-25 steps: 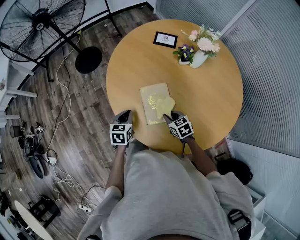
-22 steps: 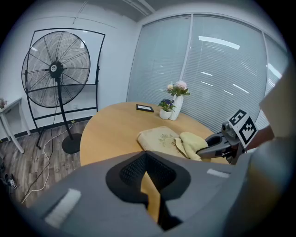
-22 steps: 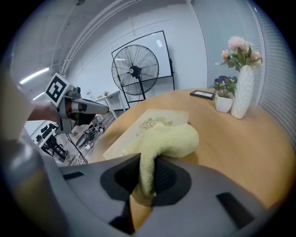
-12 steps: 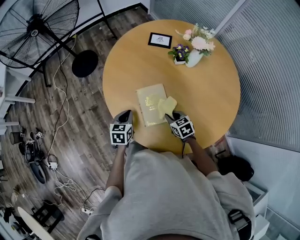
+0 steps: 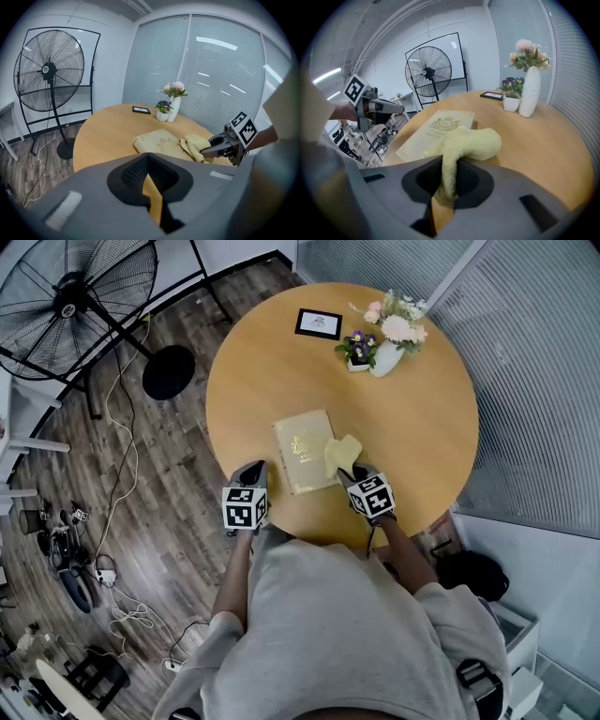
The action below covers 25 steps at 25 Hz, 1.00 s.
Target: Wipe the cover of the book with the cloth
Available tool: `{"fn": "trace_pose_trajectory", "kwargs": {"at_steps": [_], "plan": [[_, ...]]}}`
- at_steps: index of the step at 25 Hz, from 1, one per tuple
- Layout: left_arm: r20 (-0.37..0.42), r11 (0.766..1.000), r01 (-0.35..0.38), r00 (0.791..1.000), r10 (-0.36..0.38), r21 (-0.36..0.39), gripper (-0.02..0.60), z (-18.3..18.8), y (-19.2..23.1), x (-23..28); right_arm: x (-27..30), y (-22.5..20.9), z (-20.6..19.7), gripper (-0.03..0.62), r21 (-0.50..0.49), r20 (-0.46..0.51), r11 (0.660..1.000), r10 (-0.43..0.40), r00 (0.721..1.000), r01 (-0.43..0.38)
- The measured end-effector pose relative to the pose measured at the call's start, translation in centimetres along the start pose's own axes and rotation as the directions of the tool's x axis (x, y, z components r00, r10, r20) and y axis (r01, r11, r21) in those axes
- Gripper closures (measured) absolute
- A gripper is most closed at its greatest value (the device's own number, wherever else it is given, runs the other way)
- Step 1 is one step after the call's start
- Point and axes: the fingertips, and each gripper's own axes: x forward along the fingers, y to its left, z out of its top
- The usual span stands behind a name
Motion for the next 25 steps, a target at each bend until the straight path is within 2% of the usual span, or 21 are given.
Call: {"fn": "trace_pose_trajectory", "kwargs": {"at_steps": [7, 12, 16, 25], "plan": [[0.007, 1.0, -0.003, 1.0, 0.003, 0.001, 0.575, 0.0, 0.6, -0.5, -0.3, -1.0, -0.3, 0.534, 0.027, 0.003, 0.999, -0.046, 0.999, 0.046], [0.005, 1.0, -0.004, 1.0, 0.004, 0.002, 0.575, -0.1, 0.9, -0.9, -1.1, -2.8, -0.5, 0.534, 0.073, 0.012, 0.991, -0.115, 0.993, 0.114], [0.006, 1.0, -0.007, 1.0, 0.007, 0.001, 0.575, -0.2, 1.3, -1.4, -2.1, -4.0, -0.5, 0.534, 0.1, 0.035, 0.98, -0.176, 0.984, 0.172], [0.012, 1.0, -0.021, 1.0, 0.021, 0.007, 0.575, 0.1, 2.3, -2.2, -3.5, -4.4, 1.8, 0.534, 0.137, 0.129, 0.964, -0.247, 0.96, 0.23]]}}
